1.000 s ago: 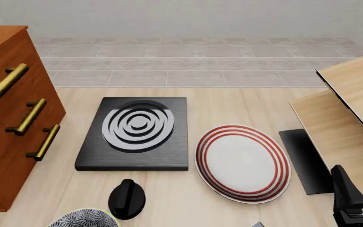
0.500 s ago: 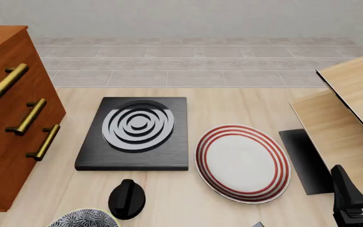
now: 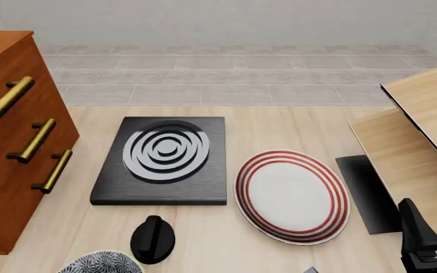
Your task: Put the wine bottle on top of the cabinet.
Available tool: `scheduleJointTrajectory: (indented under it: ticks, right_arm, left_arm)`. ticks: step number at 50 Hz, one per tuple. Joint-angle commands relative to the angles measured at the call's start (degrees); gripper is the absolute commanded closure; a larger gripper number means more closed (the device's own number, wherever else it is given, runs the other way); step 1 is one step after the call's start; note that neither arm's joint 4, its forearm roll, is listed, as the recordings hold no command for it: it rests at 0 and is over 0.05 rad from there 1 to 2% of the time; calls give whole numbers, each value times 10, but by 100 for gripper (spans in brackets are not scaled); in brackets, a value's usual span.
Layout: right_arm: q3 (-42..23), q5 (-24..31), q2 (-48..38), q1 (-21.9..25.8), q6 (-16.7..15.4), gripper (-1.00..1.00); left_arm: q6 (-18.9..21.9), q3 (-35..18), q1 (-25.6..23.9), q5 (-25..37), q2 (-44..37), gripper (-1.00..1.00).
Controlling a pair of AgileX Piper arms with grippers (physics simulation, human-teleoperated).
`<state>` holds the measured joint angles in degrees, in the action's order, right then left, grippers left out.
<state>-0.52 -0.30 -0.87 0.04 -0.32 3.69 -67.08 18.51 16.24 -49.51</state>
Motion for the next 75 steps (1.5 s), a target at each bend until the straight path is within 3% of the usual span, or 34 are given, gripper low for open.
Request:
scheduleJointTrajectory:
  ticks: [1, 40, 72, 73, 75]
  right_arm:
    - [0, 0, 0, 0, 0, -100]
    - [0, 0, 0, 0, 0, -100]
    - [0, 0, 0, 0, 0, -100]
    - [0, 0, 0, 0, 0, -100]
    - [0, 0, 0, 0, 0, -100]
  left_arm:
    - [8, 23, 33, -45, -15, 100]
    - [24, 103, 90, -145, -50, 100]
    - [34, 149, 96, -180, -76, 100]
    - [29, 148, 93, -178, -75, -100]
    - [32, 145, 92, -174, -72, -100]
